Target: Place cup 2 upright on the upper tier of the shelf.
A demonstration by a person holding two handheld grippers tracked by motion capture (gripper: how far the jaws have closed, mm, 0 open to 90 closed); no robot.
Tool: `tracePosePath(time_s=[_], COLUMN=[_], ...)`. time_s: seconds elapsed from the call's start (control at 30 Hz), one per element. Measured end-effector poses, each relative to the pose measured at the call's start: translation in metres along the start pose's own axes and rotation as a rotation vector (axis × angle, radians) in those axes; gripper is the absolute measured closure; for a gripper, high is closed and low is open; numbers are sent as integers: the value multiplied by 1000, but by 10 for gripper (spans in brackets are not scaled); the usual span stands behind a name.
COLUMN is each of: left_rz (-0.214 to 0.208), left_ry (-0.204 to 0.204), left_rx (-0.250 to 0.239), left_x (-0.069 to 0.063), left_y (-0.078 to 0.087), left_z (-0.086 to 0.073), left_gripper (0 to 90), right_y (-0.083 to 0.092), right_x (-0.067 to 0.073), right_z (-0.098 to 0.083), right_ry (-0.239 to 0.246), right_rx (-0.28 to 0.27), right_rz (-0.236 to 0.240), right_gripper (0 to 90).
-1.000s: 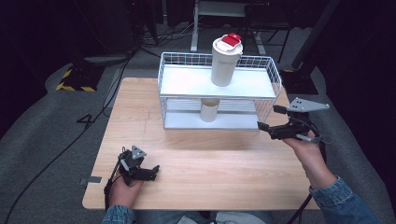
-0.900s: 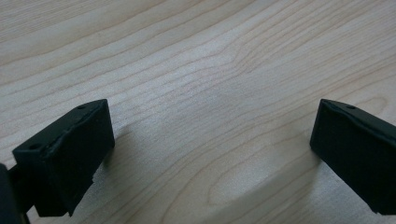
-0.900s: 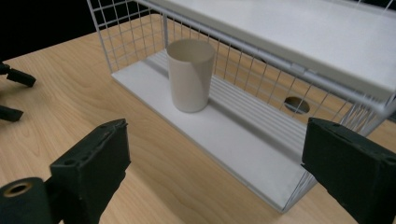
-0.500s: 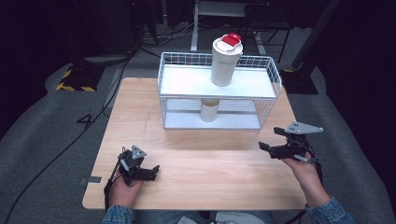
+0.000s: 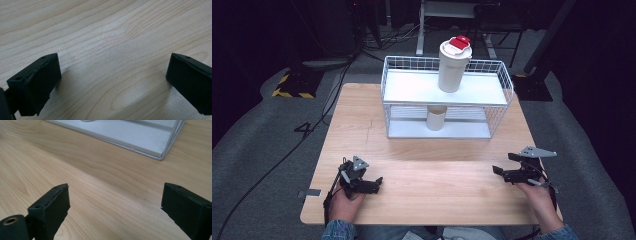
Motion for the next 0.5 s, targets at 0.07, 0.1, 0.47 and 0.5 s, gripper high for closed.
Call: tracePosePath(time_s=[0.07,0.1,0.47,0.5], left_rz=[0,0,0,0], left_ry=[0,0,0,0], left_rx=[0,0,0,0], left_x=[0,0,0,0], left_y=[0,0,0,0], left_z=[0,0,0,0], left_gripper=[2,2,2,2], right_y=[-3,-4,-19,-20], right_x=[-2,-3,-10,-11], right_z=[-5,-8,-33,-34], right_ry=[0,1,42,43], right_rx=[5,5,38,40], right_rz=[-7,-12,-97,-105], right_gripper=[83,83,83,83])
Point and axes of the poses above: each handheld gripper's, and its own axes: y roughly backward along the jaws, z roughly out of its top, x roughly to its left, the point moved 3 cm from there along -y, roughly forward along the jaws, and after that the axes turned 15 degrees about -y, right-handed, at the moved point
